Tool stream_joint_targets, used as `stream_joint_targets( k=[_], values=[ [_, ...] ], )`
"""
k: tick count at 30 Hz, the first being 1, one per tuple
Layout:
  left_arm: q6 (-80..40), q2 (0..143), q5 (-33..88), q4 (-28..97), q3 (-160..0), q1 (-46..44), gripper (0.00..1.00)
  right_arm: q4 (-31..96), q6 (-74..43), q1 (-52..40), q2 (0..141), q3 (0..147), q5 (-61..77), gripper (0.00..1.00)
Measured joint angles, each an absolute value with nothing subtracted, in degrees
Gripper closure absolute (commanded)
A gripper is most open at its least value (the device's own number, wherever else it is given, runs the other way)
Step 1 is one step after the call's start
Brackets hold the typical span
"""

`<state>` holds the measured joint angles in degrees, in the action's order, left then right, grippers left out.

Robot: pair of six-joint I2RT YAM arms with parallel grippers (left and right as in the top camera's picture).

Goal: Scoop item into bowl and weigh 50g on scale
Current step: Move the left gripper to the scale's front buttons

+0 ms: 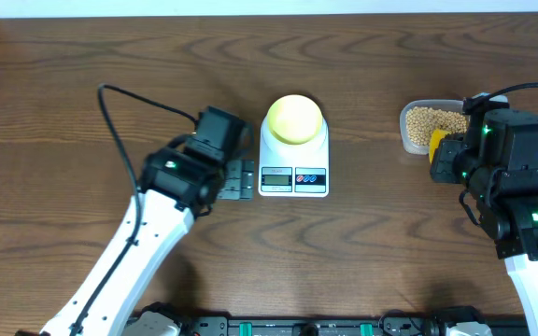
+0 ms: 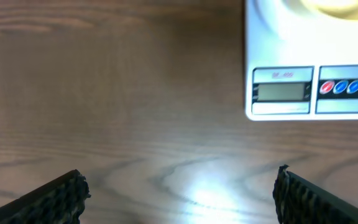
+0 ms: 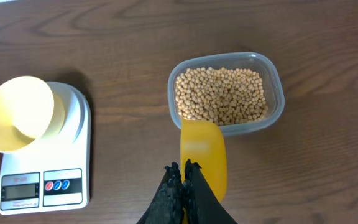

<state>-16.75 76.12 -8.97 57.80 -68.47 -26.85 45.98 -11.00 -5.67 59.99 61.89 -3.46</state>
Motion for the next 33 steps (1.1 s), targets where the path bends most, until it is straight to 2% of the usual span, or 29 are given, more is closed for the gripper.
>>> stream_joint_targets(
  k=[17,24,33],
  values=[
    [-19.5,85.1,-11.6,50.4,-68.5,-31.8,0.02,46.0,-11.0,-5.7,60.0,61.9,-3.5,0.99],
    [-19.5,94.6,-14.6,48.5,-68.5,-37.7,0.02,45.9,-11.0,-5.7,60.0,61.9,-3.5,0.99],
    [-19.5,95.4,-19.8,42.2,-68.5,-43.3,0.02,45.8,-11.0,-5.7,60.0,61.9,-3.5,0.99]
  ],
)
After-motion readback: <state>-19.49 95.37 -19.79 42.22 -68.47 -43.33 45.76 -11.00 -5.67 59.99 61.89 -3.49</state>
